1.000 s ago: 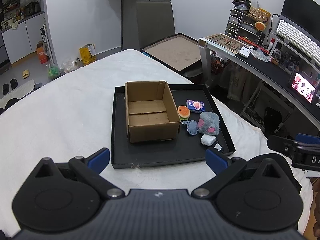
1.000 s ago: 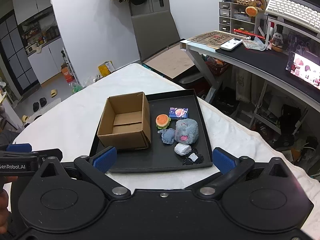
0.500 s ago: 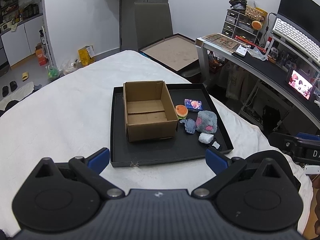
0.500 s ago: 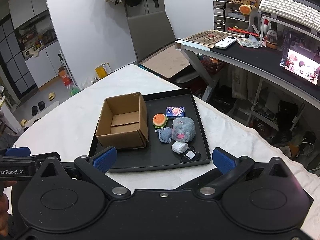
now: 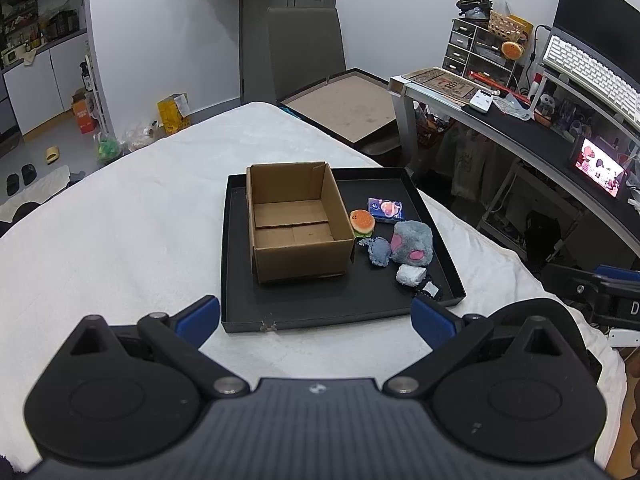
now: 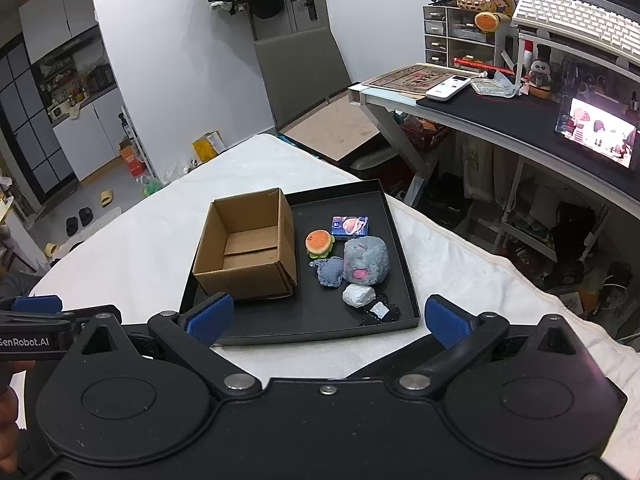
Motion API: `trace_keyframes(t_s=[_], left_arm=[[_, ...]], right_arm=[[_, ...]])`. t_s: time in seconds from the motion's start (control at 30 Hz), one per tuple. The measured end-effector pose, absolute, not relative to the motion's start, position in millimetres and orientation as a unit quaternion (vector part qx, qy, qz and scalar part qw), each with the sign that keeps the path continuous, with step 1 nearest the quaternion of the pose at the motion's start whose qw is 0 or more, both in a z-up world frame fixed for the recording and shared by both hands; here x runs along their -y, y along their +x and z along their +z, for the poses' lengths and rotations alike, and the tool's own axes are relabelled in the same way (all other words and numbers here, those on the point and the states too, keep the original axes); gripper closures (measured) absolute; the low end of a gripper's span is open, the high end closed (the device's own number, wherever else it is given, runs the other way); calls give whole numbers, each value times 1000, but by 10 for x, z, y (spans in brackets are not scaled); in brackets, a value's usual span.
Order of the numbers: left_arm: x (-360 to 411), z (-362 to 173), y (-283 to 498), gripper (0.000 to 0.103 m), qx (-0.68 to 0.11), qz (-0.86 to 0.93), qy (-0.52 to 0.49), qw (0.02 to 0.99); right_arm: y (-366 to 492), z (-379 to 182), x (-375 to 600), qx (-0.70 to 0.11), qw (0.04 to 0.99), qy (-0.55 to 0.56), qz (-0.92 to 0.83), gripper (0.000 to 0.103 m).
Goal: Organize soft objects
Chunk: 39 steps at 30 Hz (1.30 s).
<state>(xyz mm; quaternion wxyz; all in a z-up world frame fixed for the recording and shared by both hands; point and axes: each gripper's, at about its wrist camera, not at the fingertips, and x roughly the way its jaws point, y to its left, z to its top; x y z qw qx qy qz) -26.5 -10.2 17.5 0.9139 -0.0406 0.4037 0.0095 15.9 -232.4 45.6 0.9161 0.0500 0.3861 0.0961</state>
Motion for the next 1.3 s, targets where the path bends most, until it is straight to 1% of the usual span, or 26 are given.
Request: trace_keyframes(t_s=[0.73, 1.3], left_arm=[[36, 115, -261, 2, -409, 12, -42, 912], [-67, 43, 12, 2, -419, 12, -47, 907]], right_arm=[[154, 418, 2311, -386, 916, 48, 100, 0], [327, 335, 2257, -395, 913, 48, 95, 0]])
